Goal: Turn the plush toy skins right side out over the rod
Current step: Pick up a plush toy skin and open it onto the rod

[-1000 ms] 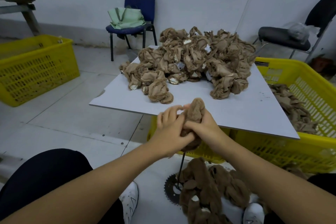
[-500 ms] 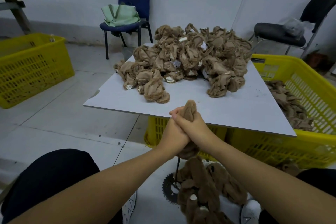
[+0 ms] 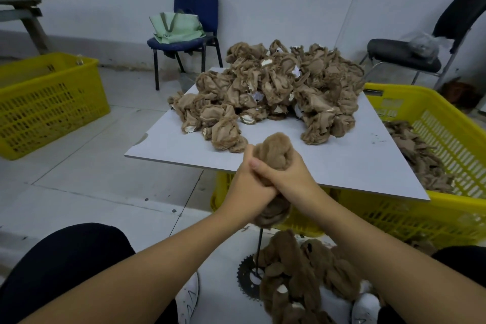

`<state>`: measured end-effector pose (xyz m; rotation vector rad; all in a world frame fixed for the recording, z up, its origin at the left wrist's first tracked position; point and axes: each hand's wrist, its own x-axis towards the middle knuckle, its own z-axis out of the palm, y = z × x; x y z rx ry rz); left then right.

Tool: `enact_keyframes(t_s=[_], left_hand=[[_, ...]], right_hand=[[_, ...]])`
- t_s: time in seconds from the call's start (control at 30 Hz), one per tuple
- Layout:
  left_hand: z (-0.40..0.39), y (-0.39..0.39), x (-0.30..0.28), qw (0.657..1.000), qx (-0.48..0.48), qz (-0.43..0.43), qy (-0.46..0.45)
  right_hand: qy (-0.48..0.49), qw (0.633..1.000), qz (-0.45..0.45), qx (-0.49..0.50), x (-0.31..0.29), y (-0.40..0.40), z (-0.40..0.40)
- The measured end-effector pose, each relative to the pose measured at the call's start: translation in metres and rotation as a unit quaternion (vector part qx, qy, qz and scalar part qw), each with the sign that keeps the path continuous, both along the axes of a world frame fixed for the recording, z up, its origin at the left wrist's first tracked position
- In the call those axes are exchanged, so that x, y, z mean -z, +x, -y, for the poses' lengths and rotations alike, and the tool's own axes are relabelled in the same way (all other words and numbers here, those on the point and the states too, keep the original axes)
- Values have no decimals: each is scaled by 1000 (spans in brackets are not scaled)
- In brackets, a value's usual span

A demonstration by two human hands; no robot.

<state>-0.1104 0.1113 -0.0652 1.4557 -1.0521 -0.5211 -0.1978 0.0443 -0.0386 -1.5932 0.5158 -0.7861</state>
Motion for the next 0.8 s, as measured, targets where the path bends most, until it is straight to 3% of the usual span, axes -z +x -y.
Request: enact_keyframes(t_s=[0.17,0.27,0.37,0.53,0.7,0.8], left_hand=[[-4,6,-32,991,-46,11,-123],[-6,9,-54,979,-47,-122,-153],[-5,15,-67,960,-16,-239,-142],[-1,15,-76,949,38,-303,-79],[-6,40,-91,924,212,-316,-29],[-3,42,-88,937,212,-275,-50]], right_hand=[[-68,996,45,-27,-31,-15,11],[-48,996,35,-72,-44,-24,24],[-48,993,9,-109,-53,-30,37],[-55,994,-1,-99,-55,-24,40],[-12,996,75,-41,-65,-20,41],[9,994,105,-15,-67,-14,38]])
